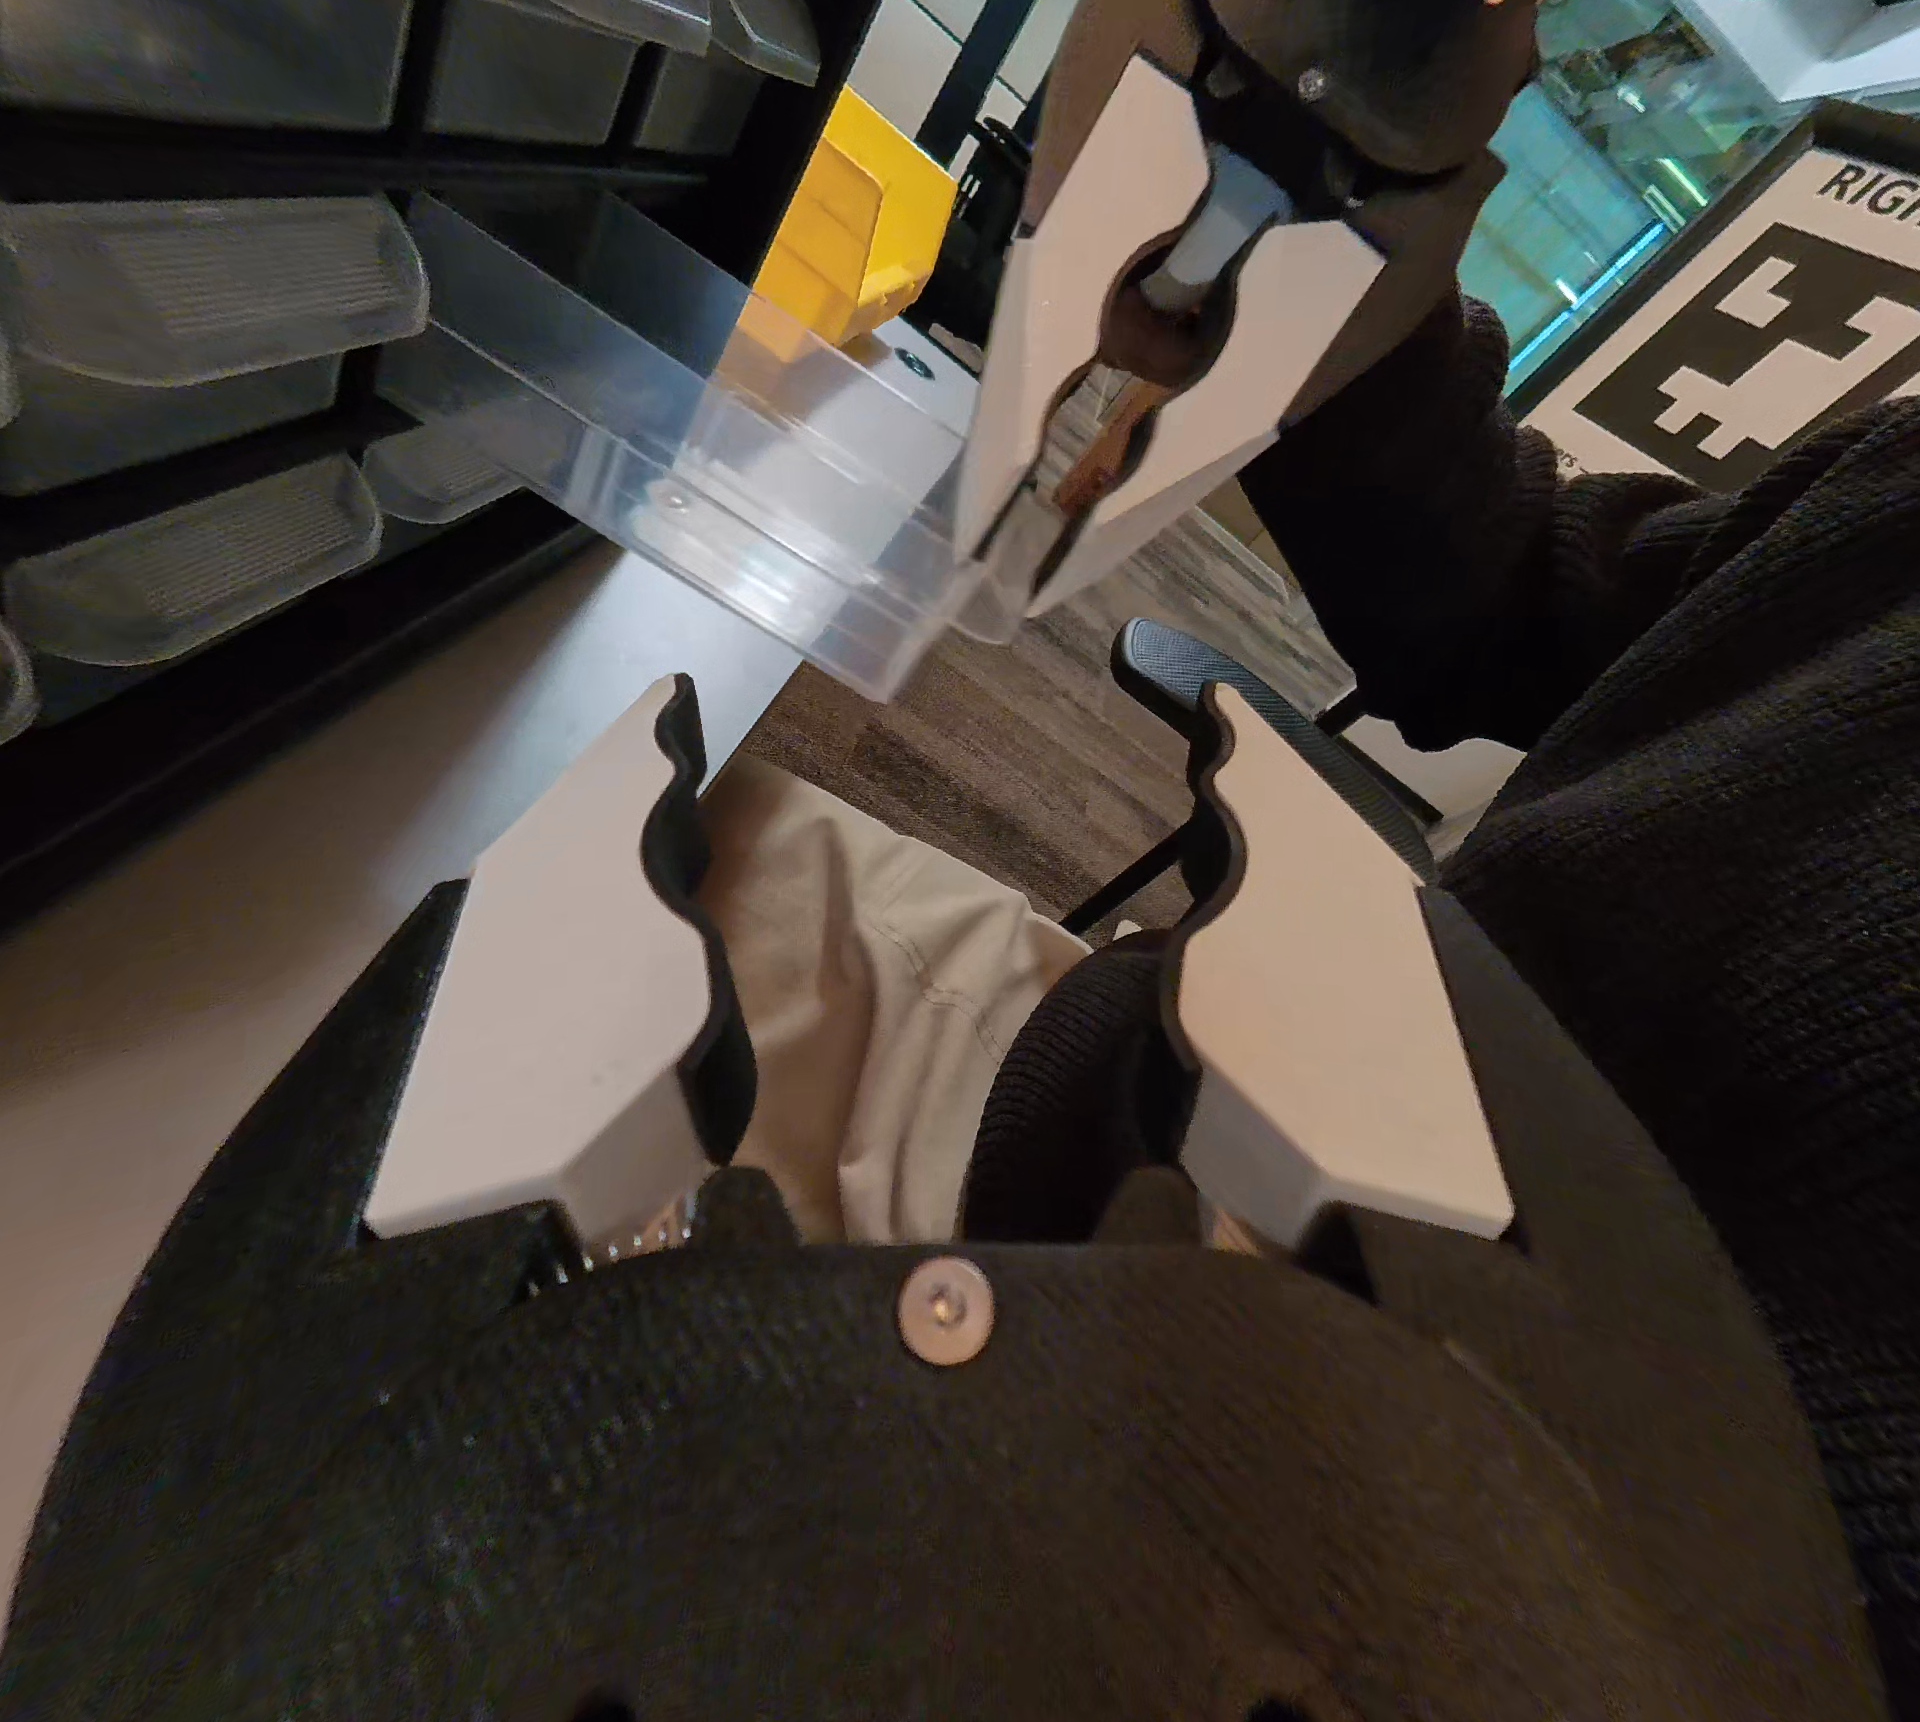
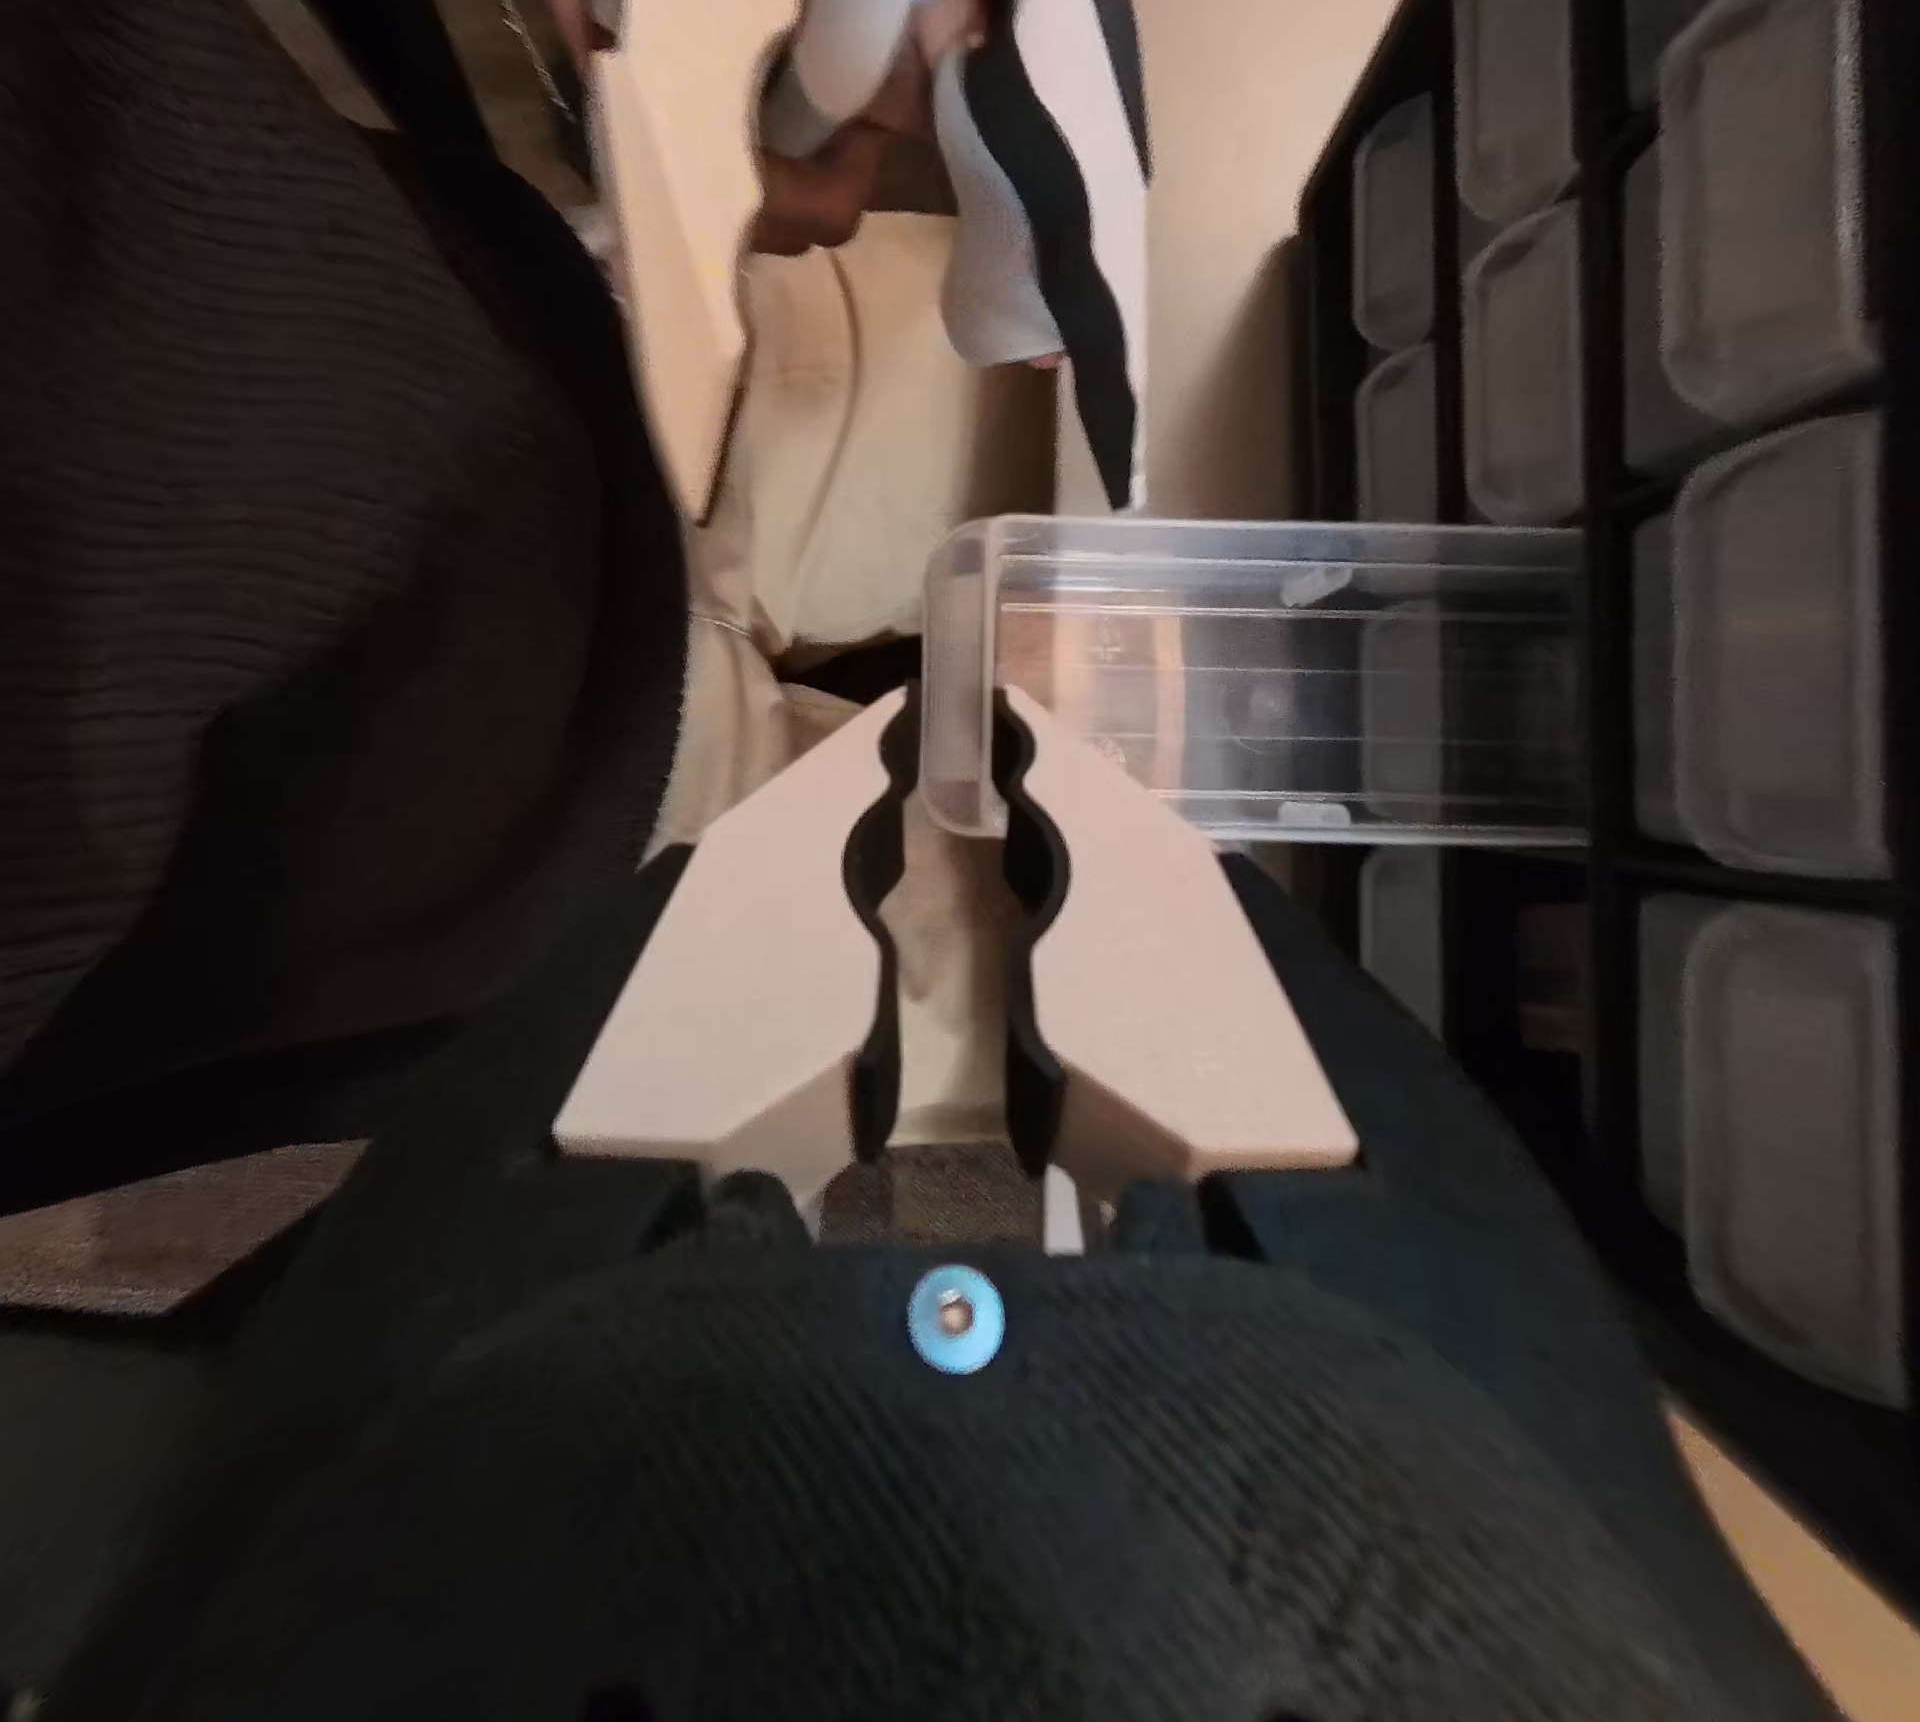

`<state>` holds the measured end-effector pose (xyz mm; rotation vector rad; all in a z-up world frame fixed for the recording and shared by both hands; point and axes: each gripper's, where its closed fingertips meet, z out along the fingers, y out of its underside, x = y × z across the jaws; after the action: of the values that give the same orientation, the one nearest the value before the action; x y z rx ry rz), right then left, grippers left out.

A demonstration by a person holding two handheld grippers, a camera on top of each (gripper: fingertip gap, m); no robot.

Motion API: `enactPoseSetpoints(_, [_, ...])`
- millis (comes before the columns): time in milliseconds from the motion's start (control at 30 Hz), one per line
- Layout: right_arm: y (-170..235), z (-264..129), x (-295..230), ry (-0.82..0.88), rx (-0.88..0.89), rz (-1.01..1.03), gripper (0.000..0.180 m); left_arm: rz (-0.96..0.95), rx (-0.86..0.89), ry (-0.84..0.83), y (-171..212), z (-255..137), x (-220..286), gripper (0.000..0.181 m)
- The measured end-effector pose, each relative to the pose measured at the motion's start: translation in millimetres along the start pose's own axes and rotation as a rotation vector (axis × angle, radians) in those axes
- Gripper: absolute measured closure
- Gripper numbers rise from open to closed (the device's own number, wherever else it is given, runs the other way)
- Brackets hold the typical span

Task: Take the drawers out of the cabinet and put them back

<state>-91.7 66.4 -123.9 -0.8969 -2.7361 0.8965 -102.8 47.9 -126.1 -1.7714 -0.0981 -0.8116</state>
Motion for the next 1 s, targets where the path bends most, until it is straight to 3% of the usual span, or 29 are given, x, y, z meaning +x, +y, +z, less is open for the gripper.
enactPoseSetpoints(200, [5,13,21,0.096,-0.027,-0.041,0.166,0.0,-0.005,-0.012,2,0,-3,0.089])
enactPoseSetpoints(300, [5,11,30,0.135,0.004,-0.023,0.146,-0.006,-0.001,-0.02,2,0,-5,0.089])
enactPoseSetpoints(367, [7,6,36,0.181,0.022,-0.022,0.142,-0.006,0.001,-0.026,1,0,-6,0.09])
enactPoseSetpoints(500, [-8,-13,29,0.241,0.181,-0.043,0.14,-0.01,0.003,-0.034,2,-1,-8,0.09])
enactPoseSetpoints(633, [-22,-24,5,0.217,0.38,-0.015,0.151,-0.017,0.011,-0.034,1,0,-9,0.091])
enactPoseSetpoints(767, [-14,-10,-5,0.224,0.503,0.014,0.166,-0.01,0.014,-0.025,1,0,-7,0.093])
enactPoseSetpoints(900, [-4,10,-5,0.228,0.57,0.021,0.18,-0.009,0.011,-0.02,2,2,-6,0.093])
enactPoseSetpoints(1000, [1,18,2,0.247,0.561,0.035,0.18,0.004,0.001,-0.015,4,4,-4,0.093])
